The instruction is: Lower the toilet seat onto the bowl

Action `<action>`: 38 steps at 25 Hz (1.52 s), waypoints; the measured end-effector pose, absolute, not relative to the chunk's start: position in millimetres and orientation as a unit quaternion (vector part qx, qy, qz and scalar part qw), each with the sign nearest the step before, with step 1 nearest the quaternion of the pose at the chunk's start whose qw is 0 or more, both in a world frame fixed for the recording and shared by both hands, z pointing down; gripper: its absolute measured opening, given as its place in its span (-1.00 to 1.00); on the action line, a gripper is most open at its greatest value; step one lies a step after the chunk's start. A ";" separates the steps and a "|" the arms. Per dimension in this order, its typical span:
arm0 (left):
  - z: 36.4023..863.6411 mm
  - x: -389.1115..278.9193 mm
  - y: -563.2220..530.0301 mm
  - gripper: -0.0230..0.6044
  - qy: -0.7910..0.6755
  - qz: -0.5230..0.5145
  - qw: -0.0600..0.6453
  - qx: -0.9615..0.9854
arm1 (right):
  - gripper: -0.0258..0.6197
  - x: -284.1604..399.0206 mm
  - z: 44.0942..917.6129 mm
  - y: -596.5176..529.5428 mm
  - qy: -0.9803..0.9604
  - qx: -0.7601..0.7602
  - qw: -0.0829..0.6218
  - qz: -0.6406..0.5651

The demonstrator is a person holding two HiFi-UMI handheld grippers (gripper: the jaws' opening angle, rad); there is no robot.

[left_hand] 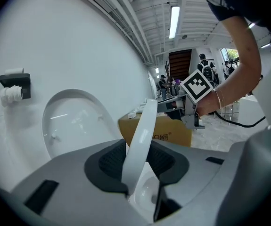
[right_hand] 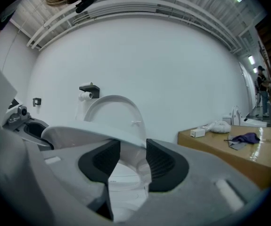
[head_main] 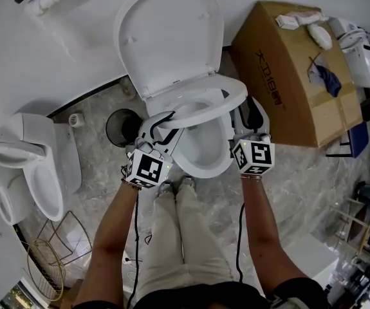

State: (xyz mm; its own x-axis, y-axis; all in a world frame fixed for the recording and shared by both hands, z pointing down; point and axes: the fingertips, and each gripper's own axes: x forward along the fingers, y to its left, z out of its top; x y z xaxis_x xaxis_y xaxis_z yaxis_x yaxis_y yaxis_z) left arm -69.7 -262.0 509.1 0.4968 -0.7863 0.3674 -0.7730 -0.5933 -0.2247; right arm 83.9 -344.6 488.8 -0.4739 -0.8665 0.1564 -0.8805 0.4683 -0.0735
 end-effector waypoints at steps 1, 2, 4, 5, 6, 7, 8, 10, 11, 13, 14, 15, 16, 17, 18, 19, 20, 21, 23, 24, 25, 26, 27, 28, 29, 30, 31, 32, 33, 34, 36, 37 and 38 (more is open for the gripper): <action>510.9 -67.4 -259.0 -0.52 0.448 -0.223 0.017 -0.866 | -0.38 85.9 490.6 -341.5 -0.855 0.512 0.048 0.072; 512.6 -64.9 -256.2 -0.52 0.445 -0.226 0.018 -0.867 | -0.38 88.2 492.3 -338.6 -0.854 0.513 0.049 0.070; 516.2 -60.0 -251.0 -0.51 0.441 -0.229 0.018 -0.867 | -0.38 92.8 495.6 -333.1 -0.853 0.515 0.050 0.067; 518.2 -57.9 -247.9 -0.51 0.440 -0.231 0.017 -0.867 | -0.38 94.8 497.6 -330.1 -0.852 0.517 0.051 0.068; 520.4 -56.0 -244.5 -0.51 0.439 -0.233 0.016 -0.868 | -0.38 96.5 499.8 -326.8 -0.851 0.519 0.051 0.069; 522.5 -54.3 -241.1 -0.50 0.438 -0.234 0.015 -0.868 | -0.38 98.2 502.3 -323.4 -0.849 0.520 0.051 0.072; 524.5 -52.7 -238.0 -0.50 0.436 -0.234 0.014 -0.869 | -0.38 99.7 504.6 -320.3 -0.848 0.522 0.051 0.075; 527.6 -50.1 -232.8 -0.49 0.434 -0.235 0.014 -0.870 | -0.39 102.1 508.3 -315.0 -0.847 0.523 0.053 0.079; 529.1 -49.1 -230.6 -0.49 0.433 -0.235 0.015 -0.870 | -0.39 103.0 509.9 -312.8 -0.846 0.524 0.054 0.081; 532.3 -46.5 -226.5 -0.48 0.431 -0.237 0.018 -0.870 | -0.40 105.4 513.3 -308.6 -0.845 0.525 0.055 0.084; 534.1 -44.8 -224.3 -0.48 0.430 -0.238 0.020 -0.871 | -0.40 107.0 515.2 -306.4 -0.845 0.525 0.055 0.085; 536.1 -42.9 -222.1 -0.48 0.428 -0.241 0.023 -0.871 | -0.40 108.7 517.1 -304.3 -0.844 0.526 0.056 0.086; 538.1 -41.0 -219.9 -0.48 0.425 -0.243 0.026 -0.871 | -0.40 110.3 519.1 -302.4 -0.844 0.527 0.057 0.086; 540.0 -39.4 -217.9 -0.48 0.423 -0.246 0.029 -0.872 | -0.40 111.8 521.0 -300.5 -0.842 0.528 0.059 0.087; 542.0 -38.0 -215.9 -0.48 0.421 -0.248 0.031 -0.872 | -0.40 113.1 523.1 -298.6 -0.841 0.530 0.060 0.088; 544.1 -36.8 -213.9 -0.48 0.419 -0.250 0.033 -0.872 | -0.41 114.3 525.4 -296.6 -0.839 0.532 0.062 0.090; 546.2 -35.5 -211.7 -0.48 0.417 -0.251 0.035 -0.873 | -0.41 115.4 527.7 -294.4 -0.838 0.534 0.062 0.092; 547.9 -34.2 -209.3 -0.48 0.416 -0.252 0.035 -0.873 | -0.41 116.5 530.1 -292.0 -0.837 0.536 0.063 0.095; 550.6 -31.1 -204.3 -0.47 0.413 -0.254 0.035 -0.874 | -0.41 118.9 534.1 -287.0 -0.835 0.538 0.065 0.097; 552.2 -29.8 -201.9 -0.47 0.411 -0.255 0.036 -0.875 | -0.42 120.1 535.8 -284.7 -0.834 0.539 0.067 0.097; 553.6 -28.4 -199.8 -0.47 0.409 -0.255 0.037 -0.875 | -0.42 121.2 537.6 -282.6 -0.834 0.539 0.069 0.096; 554.7 -27.1 -197.9 -0.46 0.407 -0.256 0.037 -0.876 | -0.42 122.3 539.5 -280.7 -0.833 0.540 0.072 0.096; 556.3 -25.8 -195.7 -0.46 0.406 -0.257 0.037 -0.876 | -0.42 123.4 541.7 -278.5 -0.833 0.540 0.074 0.097; 558.7 -24.7 -193.3 -0.46 0.405 -0.258 0.037 -0.876 | -0.42 124.6 544.2 -276.2 -0.832 0.541 0.076 0.098; 561.2 -23.4 -191.0 -0.46 0.404 -0.260 0.037 -0.877 | -0.42 125.9 546.7 -273.8 -0.831 0.542 0.078 0.101; 562.9 -21.8 -189.0 -0.45 0.402 -0.261 0.035 -0.877 | -0.42 127.5 549.2 -271.5 -0.830 0.543 0.079 0.104; 564.3 -20.1 -187.4 -0.45 0.400 -0.262 0.032 -0.878 | -0.42 129.2 551.3 -269.4 -0.828 0.544 0.080 0.107; 565.8 -18.4 -185.8 -0.44 0.399 -0.263 0.029 -0.878 | -0.42 130.8 553.3 -267.5 -0.827 0.546 0.080 0.111; 567.6 -16.8 -184.1 -0.43 0.398 -0.263 0.027 -0.878 | -0.42 132.5 555.3 -265.6 -0.825 0.547 0.081 0.114; 569.7 -15.2 -182.3 -0.43 0.398 -0.264 0.026 -0.878 | -0.42 134.1 557.3 -263.6 -0.824 0.549 0.082 0.117; 574.1 -12.4 -178.1 -0.42 0.394 -0.267 0.026 -0.879 | -0.43 137.1 562.1 -259.3 -0.821 0.552 0.083 0.121; 576.2 -11.2 -175.9 -0.42 0.391 -0.269 0.026 -0.880 | -0.43 138.4 564.6 -256.9 -0.819 0.554 0.084 0.122; 578.3 -9.8 -173.8 -0.42 0.388 -0.272 0.026 -0.880 | -0.43 139.8 567.0 -254.6 -0.818 0.555 0.086 0.124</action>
State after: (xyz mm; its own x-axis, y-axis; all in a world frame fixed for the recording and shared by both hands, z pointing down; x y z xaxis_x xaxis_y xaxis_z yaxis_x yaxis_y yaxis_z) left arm -9.8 -173.8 578.3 0.5507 -0.6978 0.4581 -0.6695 -0.6970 -0.2568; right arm 139.8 -254.6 567.0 -0.3684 -0.8870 0.2782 -0.9296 0.3528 -0.1063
